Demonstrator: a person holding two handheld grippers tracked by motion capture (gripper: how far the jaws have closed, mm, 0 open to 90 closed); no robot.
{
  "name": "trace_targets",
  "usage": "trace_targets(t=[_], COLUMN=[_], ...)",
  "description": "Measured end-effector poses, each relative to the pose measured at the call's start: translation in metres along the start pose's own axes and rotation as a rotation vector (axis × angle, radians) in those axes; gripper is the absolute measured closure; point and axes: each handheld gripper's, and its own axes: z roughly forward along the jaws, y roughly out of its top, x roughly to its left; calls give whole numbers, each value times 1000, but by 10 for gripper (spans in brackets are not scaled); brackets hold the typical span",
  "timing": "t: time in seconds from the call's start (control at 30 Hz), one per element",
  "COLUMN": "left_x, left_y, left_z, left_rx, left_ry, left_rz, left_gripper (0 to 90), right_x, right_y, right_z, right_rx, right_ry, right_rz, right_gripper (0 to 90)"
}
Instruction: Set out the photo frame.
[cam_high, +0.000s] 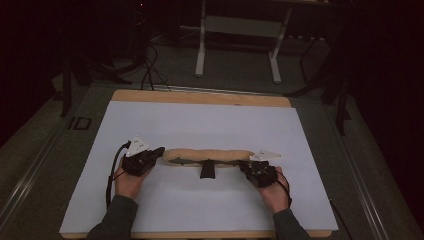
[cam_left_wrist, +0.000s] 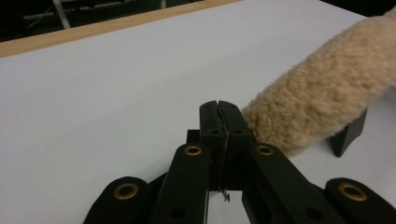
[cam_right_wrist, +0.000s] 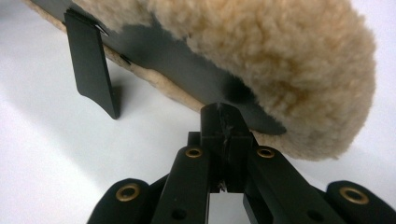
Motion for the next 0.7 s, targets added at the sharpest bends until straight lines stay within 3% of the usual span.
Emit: trace_targets(t=[0.7], left_x=[-5], left_y=[-1], left_z=[-4], left_rx=[19], left_ry=[-1], left_rz=[33], left_gripper=[899], right_x=[0], right_y=[4], right_z=[2], right_rx=[-14], right_ry=[2], right_rz=[-7], right_gripper=[897])
